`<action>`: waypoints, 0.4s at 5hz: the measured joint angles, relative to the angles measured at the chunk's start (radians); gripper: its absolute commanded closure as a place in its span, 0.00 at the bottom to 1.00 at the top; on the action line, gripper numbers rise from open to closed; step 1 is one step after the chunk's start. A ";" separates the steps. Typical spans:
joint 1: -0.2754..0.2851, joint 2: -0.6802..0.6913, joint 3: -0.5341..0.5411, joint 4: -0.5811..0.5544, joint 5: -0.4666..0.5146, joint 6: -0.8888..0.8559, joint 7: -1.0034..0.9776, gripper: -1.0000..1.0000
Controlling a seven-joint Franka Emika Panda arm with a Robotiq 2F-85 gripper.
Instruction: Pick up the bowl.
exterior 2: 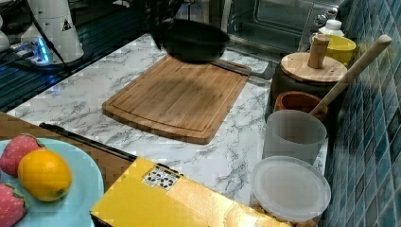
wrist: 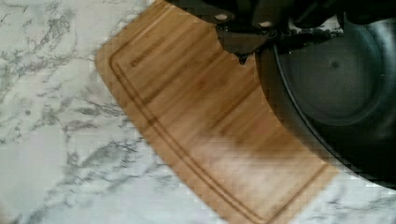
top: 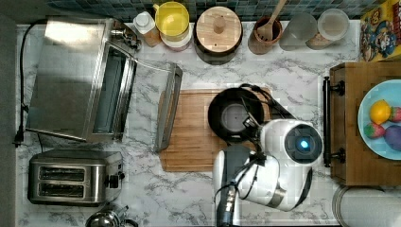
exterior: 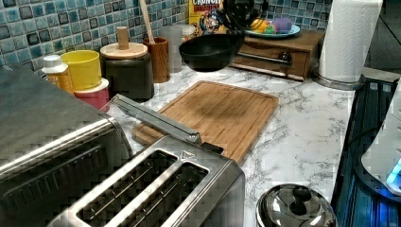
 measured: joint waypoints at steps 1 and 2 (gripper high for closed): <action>0.028 0.002 0.066 0.092 -0.034 -0.114 -0.003 1.00; 0.085 -0.001 0.111 0.146 -0.031 -0.144 -0.004 1.00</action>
